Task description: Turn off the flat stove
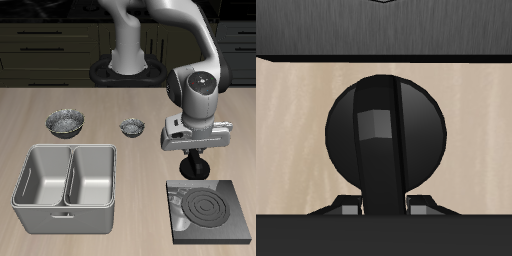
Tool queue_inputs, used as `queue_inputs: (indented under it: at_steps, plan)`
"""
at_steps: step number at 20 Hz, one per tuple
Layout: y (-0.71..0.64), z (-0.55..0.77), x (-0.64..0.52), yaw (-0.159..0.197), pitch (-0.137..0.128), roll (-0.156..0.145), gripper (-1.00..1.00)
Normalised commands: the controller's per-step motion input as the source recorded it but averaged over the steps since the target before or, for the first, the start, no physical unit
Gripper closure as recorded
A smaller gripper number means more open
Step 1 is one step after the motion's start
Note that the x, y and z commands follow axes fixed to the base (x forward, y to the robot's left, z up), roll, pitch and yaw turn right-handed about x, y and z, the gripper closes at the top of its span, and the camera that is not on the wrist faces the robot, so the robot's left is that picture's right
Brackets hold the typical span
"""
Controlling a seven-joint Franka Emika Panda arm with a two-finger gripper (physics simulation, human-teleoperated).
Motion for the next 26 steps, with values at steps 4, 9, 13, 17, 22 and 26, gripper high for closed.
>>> queue_inputs:
  at_steps: [4,9,13,17,22,26]
  plan:
    - [0.03,0.06,0.01,-0.085,-0.001,0.018,1.0]
    - [-0.06,0.07,0.03,-0.121,0.003,-0.004,1.0]
    - [-0.06,0.09,0.02,-0.117,-0.003,-0.004,1.0]
    - [0.01,0.1,-0.01,-0.055,-0.026,0.007,1.0]
    - [-0.06,0.04,0.04,-0.083,-0.005,0.001,1.0]
    - [-0.03,0.06,-0.01,-0.124,-0.019,0.008,1.0]
